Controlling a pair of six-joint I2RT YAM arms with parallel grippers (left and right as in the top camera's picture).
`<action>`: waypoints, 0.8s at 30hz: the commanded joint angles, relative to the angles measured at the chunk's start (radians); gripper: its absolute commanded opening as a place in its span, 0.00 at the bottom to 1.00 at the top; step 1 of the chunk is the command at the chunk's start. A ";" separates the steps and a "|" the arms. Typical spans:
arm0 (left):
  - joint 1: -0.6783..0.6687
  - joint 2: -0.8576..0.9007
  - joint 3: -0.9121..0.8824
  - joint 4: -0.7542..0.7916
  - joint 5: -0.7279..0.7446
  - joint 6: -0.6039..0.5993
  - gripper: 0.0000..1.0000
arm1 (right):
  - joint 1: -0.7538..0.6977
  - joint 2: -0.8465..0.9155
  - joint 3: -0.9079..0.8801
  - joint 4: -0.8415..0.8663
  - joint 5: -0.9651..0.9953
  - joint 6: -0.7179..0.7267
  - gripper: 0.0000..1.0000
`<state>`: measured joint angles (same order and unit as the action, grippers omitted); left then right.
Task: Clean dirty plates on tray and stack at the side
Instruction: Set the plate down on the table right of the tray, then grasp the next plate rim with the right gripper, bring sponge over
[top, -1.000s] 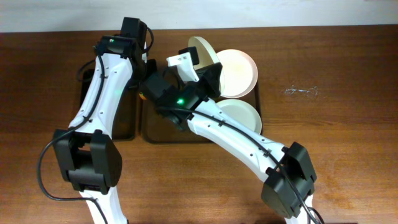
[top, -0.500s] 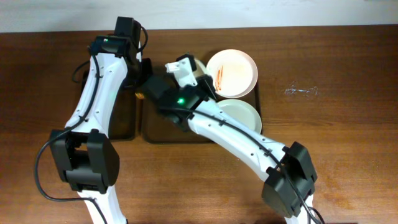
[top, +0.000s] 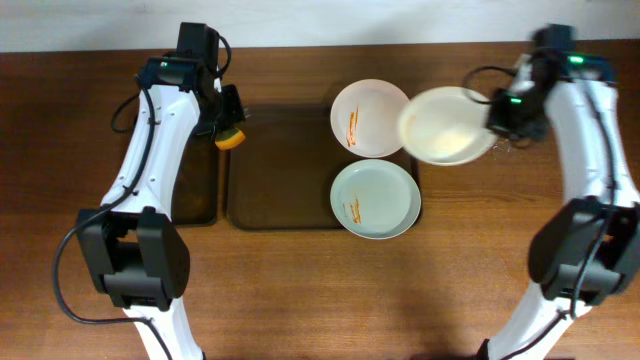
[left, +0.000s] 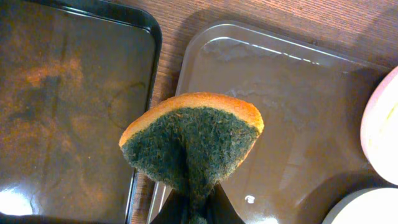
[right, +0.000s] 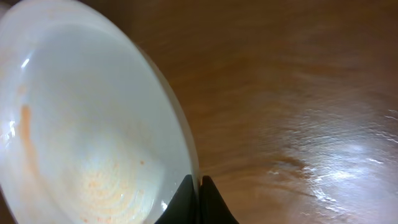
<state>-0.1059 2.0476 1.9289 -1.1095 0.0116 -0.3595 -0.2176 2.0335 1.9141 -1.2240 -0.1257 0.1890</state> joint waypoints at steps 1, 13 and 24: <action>0.002 -0.010 -0.013 0.005 0.000 -0.010 0.01 | -0.140 -0.046 -0.011 0.004 -0.027 -0.056 0.04; 0.002 -0.009 -0.013 0.037 -0.091 -0.010 0.06 | -0.253 -0.045 -0.577 0.484 -0.066 0.056 0.05; -0.001 -0.007 -0.013 0.058 -0.087 -0.001 0.00 | -0.184 -0.174 -0.300 0.168 -0.257 -0.078 0.48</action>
<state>-0.1059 2.0476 1.9186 -1.0531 -0.0639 -0.3626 -0.4572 1.9675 1.5227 -0.9855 -0.3489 0.1787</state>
